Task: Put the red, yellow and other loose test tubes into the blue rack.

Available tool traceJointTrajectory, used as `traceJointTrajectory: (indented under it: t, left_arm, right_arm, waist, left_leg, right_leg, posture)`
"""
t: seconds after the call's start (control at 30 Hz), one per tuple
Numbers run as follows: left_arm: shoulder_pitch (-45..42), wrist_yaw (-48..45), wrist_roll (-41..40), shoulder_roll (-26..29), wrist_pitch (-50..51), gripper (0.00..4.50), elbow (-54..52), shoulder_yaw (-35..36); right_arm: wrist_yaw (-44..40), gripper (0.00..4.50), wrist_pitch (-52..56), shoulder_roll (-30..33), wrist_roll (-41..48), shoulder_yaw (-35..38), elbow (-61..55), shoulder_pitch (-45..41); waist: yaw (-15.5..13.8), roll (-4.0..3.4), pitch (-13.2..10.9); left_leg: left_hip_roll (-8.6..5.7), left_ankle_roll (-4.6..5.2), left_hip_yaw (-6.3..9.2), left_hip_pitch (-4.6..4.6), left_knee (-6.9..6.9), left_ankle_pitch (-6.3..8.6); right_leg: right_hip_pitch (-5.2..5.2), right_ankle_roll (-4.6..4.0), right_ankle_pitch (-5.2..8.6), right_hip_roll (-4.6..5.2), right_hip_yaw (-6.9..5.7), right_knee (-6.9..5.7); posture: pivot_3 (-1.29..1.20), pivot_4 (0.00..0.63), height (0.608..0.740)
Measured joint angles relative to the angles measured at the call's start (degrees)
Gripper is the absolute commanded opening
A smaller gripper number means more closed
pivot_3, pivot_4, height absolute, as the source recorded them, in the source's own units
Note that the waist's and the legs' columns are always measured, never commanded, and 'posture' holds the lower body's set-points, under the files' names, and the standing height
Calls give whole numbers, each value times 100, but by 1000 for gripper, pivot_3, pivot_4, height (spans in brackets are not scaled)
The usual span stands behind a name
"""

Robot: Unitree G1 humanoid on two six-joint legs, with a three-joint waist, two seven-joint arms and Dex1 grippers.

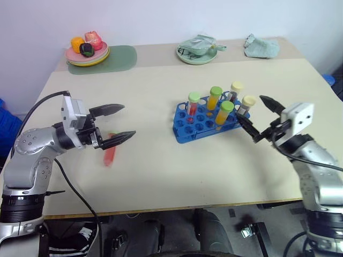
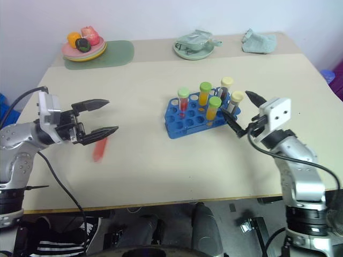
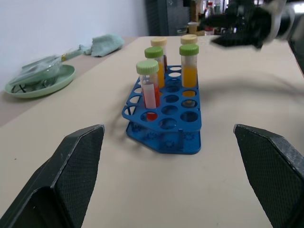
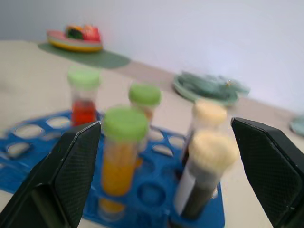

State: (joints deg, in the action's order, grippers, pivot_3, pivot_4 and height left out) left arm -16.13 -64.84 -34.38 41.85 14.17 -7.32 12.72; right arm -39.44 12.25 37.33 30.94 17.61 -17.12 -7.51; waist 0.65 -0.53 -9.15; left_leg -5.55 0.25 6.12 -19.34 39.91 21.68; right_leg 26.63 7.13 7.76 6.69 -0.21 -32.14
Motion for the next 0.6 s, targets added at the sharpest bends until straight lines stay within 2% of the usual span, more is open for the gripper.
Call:
traceJointTrajectory:
  t: [0.17,0.3,0.37,0.47,0.6]
  left_arm:
    - [12,35,6,96,81,4500,162,2]
    - [178,169,-15,338,408,4500,14,68]
    - [449,312,-11,627,733,4500,-176,215]
    - [808,755,32,940,1330,4500,-633,368]
    - [892,1857,-6,1011,2573,4500,-1367,541]
  right_arm:
    - [-1440,4453,998,1193,1282,370,-344,217]
    - [-2644,4453,1436,1892,1772,414,-324,247]
    - [-3162,4453,1744,2202,2005,331,-239,82]
    - [-3584,4453,1836,2288,2052,183,-31,-248]
    - [-3923,4453,1600,2173,1781,-183,313,-705]
  waist:
    - [-28,1,0]
    - [-13,2,0]
    - [12,3,-1]
    - [-2,5,-3]
    - [-90,14,-7]
  left_leg:
    - [0,8,1,2,6,5]
    - [4,11,-2,2,5,6]
    - [9,10,-4,3,4,6]
    - [9,11,-5,3,4,7]
    - [6,11,-4,0,11,8]
  right_leg:
    - [-10,0,0,1,-1,4]
    - [-9,1,0,1,-1,5]
    - [-5,1,0,-1,-1,4]
    - [-6,1,0,1,-1,4]
    - [-8,2,0,3,0,2]
  posture:
    - [0,150,740]
    - [0,150,740]
    - [0,150,740]
    - [0,150,740]
    - [0,150,740]
